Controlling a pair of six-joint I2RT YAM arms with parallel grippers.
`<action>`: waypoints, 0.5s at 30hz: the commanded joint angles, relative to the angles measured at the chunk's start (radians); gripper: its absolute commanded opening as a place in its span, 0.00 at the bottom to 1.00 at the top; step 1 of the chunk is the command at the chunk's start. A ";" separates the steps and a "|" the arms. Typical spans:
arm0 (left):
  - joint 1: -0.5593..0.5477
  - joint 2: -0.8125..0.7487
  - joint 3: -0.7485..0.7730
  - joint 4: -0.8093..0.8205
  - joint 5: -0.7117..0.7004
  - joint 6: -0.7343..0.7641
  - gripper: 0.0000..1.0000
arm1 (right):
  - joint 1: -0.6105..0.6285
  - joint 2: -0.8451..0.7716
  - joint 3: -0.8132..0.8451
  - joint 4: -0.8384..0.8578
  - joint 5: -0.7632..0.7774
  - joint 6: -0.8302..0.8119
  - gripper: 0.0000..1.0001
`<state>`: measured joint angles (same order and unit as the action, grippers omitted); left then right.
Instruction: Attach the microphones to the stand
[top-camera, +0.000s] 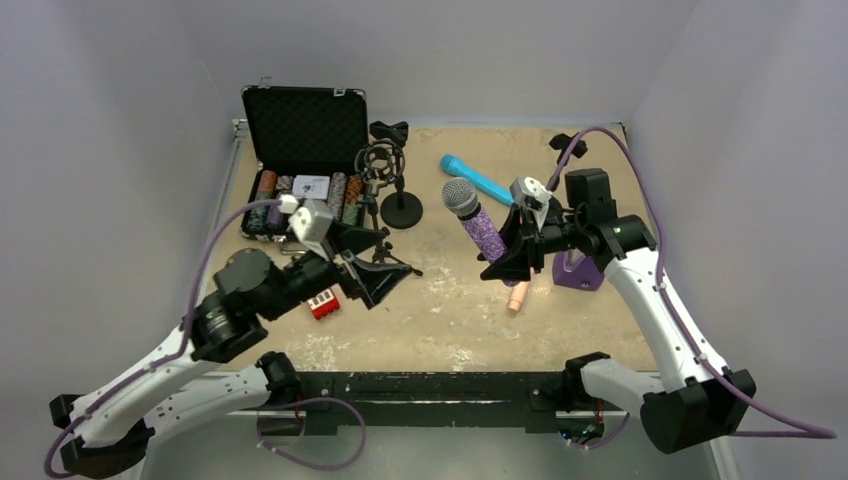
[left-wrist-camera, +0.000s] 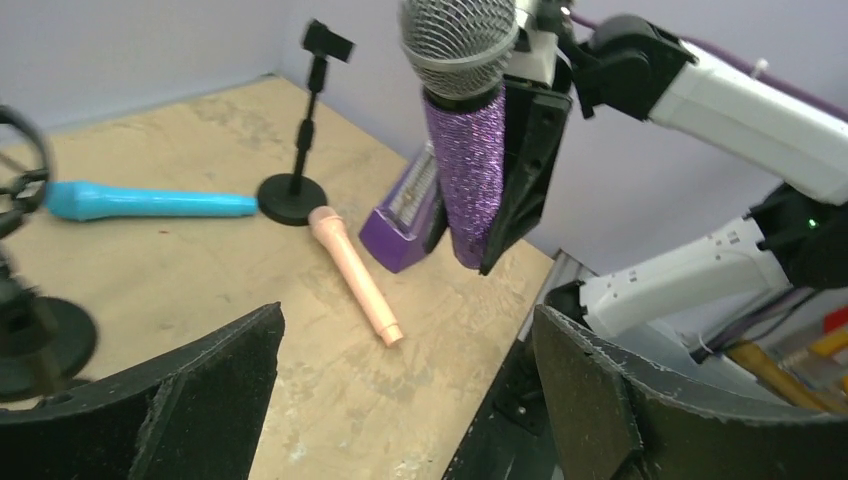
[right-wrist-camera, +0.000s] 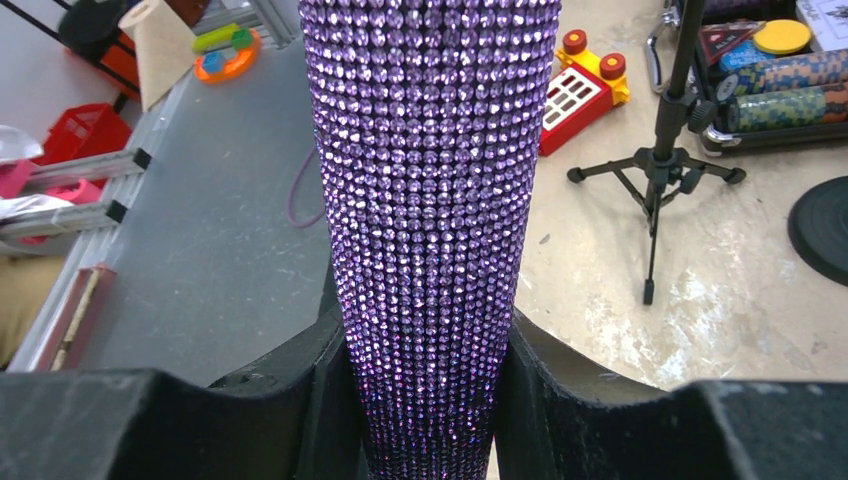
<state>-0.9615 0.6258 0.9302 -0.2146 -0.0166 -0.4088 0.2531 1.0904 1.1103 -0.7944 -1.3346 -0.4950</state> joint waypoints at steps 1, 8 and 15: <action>0.000 0.148 -0.017 0.308 0.229 -0.011 0.96 | 0.012 0.078 0.106 -0.012 -0.117 -0.001 0.00; -0.006 0.420 0.081 0.492 0.244 -0.020 0.99 | 0.070 0.171 0.205 -0.154 -0.150 -0.084 0.00; -0.006 0.492 0.069 0.609 0.113 -0.079 0.87 | 0.077 0.152 0.156 -0.085 -0.157 -0.038 0.00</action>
<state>-0.9634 1.1194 0.9600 0.2100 0.1547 -0.4397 0.3225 1.2732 1.2678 -0.9195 -1.4197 -0.5423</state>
